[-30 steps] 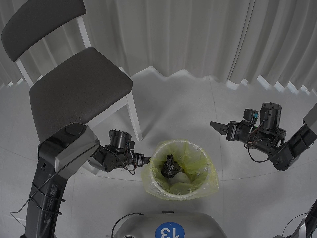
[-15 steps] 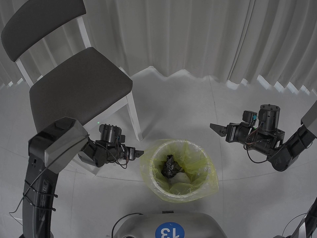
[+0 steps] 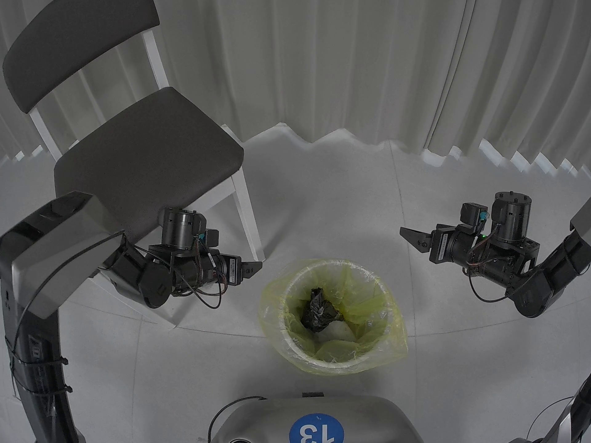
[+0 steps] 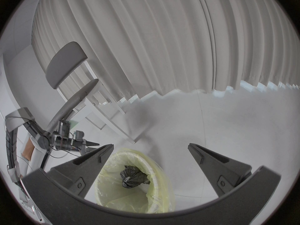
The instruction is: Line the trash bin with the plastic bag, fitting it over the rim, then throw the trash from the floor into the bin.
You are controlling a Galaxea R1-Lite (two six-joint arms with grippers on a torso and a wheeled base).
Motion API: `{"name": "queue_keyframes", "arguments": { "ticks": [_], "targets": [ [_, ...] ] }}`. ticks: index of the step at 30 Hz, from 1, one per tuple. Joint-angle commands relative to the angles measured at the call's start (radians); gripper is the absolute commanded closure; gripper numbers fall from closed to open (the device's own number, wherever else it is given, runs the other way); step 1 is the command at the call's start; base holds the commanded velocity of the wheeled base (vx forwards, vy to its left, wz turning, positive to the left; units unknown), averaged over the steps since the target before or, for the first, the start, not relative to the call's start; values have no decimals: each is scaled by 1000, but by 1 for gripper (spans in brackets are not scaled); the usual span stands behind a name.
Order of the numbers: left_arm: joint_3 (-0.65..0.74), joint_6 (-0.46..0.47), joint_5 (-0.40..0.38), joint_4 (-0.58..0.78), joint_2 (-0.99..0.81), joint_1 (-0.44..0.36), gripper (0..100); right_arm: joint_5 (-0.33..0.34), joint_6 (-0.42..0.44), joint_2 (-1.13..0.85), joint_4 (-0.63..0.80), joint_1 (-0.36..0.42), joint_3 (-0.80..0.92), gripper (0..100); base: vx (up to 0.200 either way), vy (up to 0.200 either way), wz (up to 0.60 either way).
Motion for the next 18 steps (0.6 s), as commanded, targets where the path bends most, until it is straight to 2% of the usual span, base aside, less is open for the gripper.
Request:
{"name": "queue_keyframes", "arguments": {
  "ticks": [1, 6, 15, 18],
  "targets": [
    [108, 0, 2, -33, -191, -67, 0, 0, -7, -64, 4, -12, 18, 0, 0, 0, 0],
    [166, -4, 16, -43, -297, -110, 0, 0, -19, -116, 4, -24, 45, 0, 0, 0, 0],
    [234, -35, 35, -65, -377, -147, 0, 0, -19, -185, 4, -53, 47, 0, 0, 0, 0],
    [277, -40, 38, -80, -484, -153, 0, 0, -19, -243, 30, -70, 50, 0, 0, 0, 0]
  ]
}}
